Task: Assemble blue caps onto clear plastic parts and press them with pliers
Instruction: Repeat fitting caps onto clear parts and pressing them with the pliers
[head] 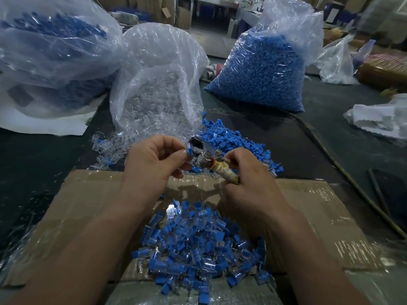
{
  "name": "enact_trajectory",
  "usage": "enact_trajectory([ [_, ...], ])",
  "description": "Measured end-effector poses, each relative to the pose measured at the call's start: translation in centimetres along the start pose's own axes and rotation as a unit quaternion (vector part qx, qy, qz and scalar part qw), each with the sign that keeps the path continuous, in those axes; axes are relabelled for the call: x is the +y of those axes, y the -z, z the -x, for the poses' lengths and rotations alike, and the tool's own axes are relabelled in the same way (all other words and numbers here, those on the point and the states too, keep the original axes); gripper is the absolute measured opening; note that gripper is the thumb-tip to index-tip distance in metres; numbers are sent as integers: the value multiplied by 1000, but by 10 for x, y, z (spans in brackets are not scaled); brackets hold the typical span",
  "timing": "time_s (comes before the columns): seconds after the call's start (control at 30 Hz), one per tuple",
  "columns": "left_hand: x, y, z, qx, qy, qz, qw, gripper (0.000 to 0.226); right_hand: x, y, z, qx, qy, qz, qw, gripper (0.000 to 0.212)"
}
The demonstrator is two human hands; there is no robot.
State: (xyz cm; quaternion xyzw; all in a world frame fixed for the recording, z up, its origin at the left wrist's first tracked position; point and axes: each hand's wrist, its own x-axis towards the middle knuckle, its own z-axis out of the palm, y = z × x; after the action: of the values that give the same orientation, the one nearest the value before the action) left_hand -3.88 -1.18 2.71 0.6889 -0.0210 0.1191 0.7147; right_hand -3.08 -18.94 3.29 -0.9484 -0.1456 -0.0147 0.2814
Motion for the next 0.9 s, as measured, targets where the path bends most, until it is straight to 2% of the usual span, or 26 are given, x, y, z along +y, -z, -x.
enact_trajectory([
  [0.77,5,-8,9,24,-41,-88,995,26,-3,-3,3,-2,-10,2,1000,18],
  [0.9,6,-8,8,29,-43,-82,995,27,-3,-4,3,18,1,8,1000,24],
])
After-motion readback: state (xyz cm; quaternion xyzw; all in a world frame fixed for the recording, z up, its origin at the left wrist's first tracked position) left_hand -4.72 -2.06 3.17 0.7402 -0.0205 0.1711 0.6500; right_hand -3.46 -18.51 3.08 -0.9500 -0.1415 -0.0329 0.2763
